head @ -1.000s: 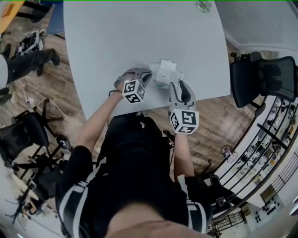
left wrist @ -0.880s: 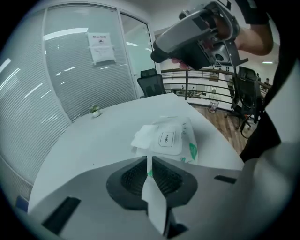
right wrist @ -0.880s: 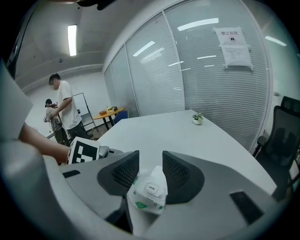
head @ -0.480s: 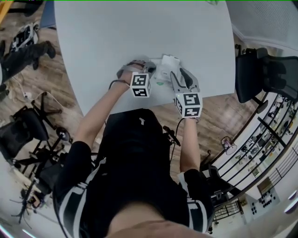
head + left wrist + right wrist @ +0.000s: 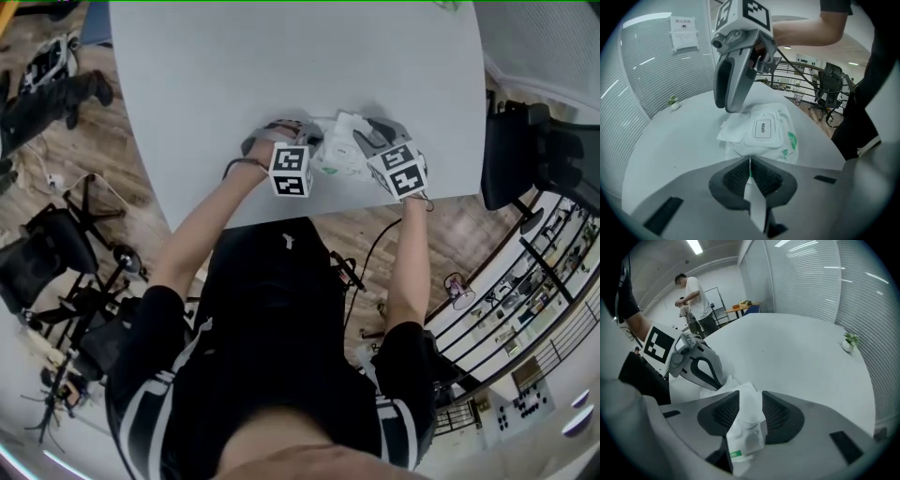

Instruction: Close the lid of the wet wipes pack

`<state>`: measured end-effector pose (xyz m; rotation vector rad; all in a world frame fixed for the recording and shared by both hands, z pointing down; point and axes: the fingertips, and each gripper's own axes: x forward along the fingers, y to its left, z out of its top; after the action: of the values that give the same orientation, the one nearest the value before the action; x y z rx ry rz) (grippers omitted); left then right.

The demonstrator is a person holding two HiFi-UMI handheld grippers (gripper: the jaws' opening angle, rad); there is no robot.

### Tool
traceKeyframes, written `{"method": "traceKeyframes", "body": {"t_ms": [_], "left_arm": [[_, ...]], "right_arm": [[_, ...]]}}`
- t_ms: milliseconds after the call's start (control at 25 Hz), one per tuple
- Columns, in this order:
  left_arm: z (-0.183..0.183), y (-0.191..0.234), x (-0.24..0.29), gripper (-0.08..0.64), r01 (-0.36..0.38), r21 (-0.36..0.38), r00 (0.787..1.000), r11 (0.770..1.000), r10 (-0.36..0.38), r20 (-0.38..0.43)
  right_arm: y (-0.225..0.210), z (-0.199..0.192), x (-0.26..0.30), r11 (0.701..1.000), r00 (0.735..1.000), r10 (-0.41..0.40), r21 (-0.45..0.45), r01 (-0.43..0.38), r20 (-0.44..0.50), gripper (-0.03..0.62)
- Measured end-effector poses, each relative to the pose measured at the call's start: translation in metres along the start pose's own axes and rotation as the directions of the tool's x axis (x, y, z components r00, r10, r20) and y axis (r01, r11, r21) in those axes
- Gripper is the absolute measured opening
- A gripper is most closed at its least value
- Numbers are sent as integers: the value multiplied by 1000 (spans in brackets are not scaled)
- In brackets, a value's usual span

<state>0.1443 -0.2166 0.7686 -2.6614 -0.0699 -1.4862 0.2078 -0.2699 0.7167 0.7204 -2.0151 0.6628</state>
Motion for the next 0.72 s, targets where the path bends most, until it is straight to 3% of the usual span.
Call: {"method": "traceKeyframes", "body": {"t_ms": [480,720], "left_arm": [[1,4,0,32,1,-29,999,1000,0,34],[-2,3,-1,32,-11,-25,999,1000,11,31]], "right_arm": [[-8,-13,46,968,961,212,-98,-232,-179,170],[-8,-6,38,970,967,200,-109,-218,-158,134]]}}
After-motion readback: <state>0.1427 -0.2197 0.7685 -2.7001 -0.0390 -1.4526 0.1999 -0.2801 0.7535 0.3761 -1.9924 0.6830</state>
